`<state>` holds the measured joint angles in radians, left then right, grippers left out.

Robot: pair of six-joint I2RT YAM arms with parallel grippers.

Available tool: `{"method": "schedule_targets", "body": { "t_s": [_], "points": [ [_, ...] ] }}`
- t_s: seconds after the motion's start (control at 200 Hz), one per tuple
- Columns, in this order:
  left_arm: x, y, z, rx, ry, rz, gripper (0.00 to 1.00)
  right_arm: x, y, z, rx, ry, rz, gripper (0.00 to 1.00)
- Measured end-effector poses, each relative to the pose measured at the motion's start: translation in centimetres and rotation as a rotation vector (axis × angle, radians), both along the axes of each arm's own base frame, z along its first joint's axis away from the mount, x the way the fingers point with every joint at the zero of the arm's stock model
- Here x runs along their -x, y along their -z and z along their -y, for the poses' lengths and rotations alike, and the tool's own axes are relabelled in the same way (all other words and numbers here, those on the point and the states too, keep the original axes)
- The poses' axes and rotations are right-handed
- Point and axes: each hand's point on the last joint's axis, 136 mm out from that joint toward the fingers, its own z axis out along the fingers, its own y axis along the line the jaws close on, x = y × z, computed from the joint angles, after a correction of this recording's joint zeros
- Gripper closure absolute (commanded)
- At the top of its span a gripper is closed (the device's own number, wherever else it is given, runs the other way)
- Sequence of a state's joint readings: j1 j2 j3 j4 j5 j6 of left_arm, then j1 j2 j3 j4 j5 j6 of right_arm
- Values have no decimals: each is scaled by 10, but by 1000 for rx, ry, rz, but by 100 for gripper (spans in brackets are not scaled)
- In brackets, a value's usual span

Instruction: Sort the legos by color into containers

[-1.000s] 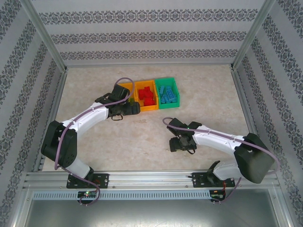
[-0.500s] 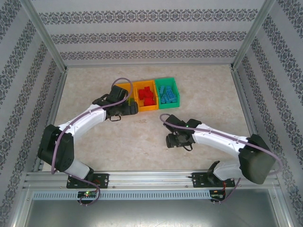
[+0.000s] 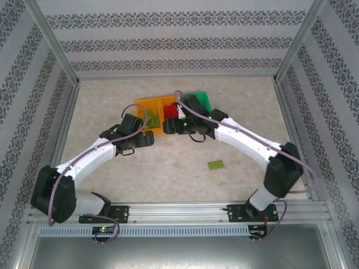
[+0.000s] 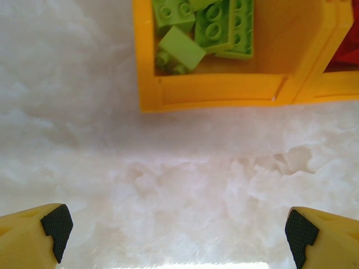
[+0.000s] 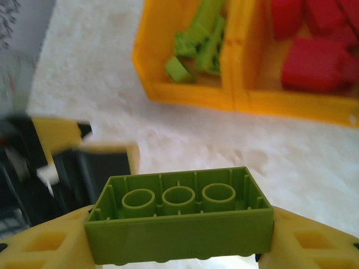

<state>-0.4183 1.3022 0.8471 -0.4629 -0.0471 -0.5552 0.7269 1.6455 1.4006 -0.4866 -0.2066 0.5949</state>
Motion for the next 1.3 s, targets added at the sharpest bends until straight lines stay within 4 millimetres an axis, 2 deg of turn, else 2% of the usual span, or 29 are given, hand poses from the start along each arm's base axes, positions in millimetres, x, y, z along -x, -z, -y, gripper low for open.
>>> {"method": "schedule_targets", "body": {
  "t_s": [0.25, 0.355, 0.48, 0.664, 0.714, 0.759, 0.814, 0.954, 1.109, 1.224, 1.304],
  "points": [
    [34, 16, -14, -13, 32, -9, 0, -71, 5, -47, -120, -16, -39, 49],
    [46, 22, -15, -7, 59, -13, 0, -96, 16, -62, -158, -9, -67, 49],
    [52, 19, -14, 10, 81, 1, 0, -114, 37, -74, -174, 0, -110, 48],
    [57, 17, -7, 36, 118, 7, 0, -127, 62, -89, -188, -2, -164, 39],
    [60, 20, -5, 41, 128, -2, 0, -130, 64, -93, -195, -5, -169, 31],
    [62, 23, -5, 40, 135, -9, 0, -132, 66, -95, -200, -1, -175, 21],
    [64, 25, -4, 41, 141, -15, 0, -133, 69, -96, -202, -1, -184, 16],
    [67, 24, 1, 44, 166, -9, 0, -132, 65, -99, -220, -8, -186, 6],
    [72, 20, 14, 30, 243, 14, 0, -129, 58, -96, -220, -10, -179, 3],
    [80, 19, 34, 6, 344, 21, 0, -123, 46, -87, -215, 2, -168, 3],
    [81, 13, 52, -12, 425, 44, 0, -113, 33, -72, -201, 11, -143, 2]
  ]
}}
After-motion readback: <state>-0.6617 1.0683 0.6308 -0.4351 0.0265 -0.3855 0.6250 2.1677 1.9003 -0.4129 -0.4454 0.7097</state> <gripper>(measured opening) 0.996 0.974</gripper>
